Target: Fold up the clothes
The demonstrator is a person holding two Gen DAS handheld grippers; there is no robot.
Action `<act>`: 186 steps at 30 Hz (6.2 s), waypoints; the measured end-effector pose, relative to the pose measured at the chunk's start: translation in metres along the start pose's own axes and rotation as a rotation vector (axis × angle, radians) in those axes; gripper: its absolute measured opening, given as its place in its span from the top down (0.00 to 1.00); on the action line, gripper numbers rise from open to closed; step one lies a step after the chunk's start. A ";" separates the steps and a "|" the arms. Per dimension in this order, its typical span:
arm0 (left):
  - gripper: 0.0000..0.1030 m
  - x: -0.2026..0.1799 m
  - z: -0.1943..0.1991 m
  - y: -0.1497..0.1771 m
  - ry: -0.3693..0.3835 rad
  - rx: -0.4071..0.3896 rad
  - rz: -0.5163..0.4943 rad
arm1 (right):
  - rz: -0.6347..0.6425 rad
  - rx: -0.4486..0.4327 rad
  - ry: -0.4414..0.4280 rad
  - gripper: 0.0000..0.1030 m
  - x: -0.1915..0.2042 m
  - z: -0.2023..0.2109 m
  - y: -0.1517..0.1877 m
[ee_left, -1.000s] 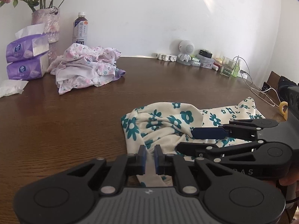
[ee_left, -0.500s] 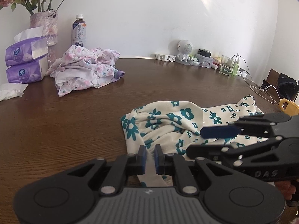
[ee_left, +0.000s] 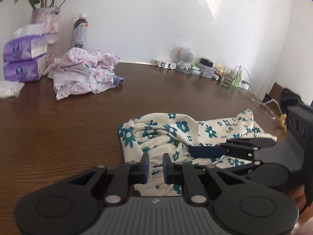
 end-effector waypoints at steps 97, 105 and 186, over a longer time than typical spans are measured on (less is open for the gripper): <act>0.76 -0.034 0.012 0.040 -0.043 0.014 -0.252 | -0.107 -0.083 -0.027 0.71 -0.034 0.015 -0.054; 0.76 -0.032 0.014 0.039 -0.029 0.000 -0.230 | 0.097 0.040 -0.008 0.72 0.007 -0.031 -0.035; 0.89 -0.018 -0.019 0.013 -0.036 -0.033 -0.201 | -0.287 -0.175 0.324 0.62 -0.142 0.099 -0.015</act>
Point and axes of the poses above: each gripper's, at about its wrist camera, not at the fingertips, and z roughly against the way its jaws point, x to its left, y to its underside, the point moved 9 cm from there along -z, roughly the way its jaws point, and after that the axes turned 6 degrees about -x, right-handed, at the moved point
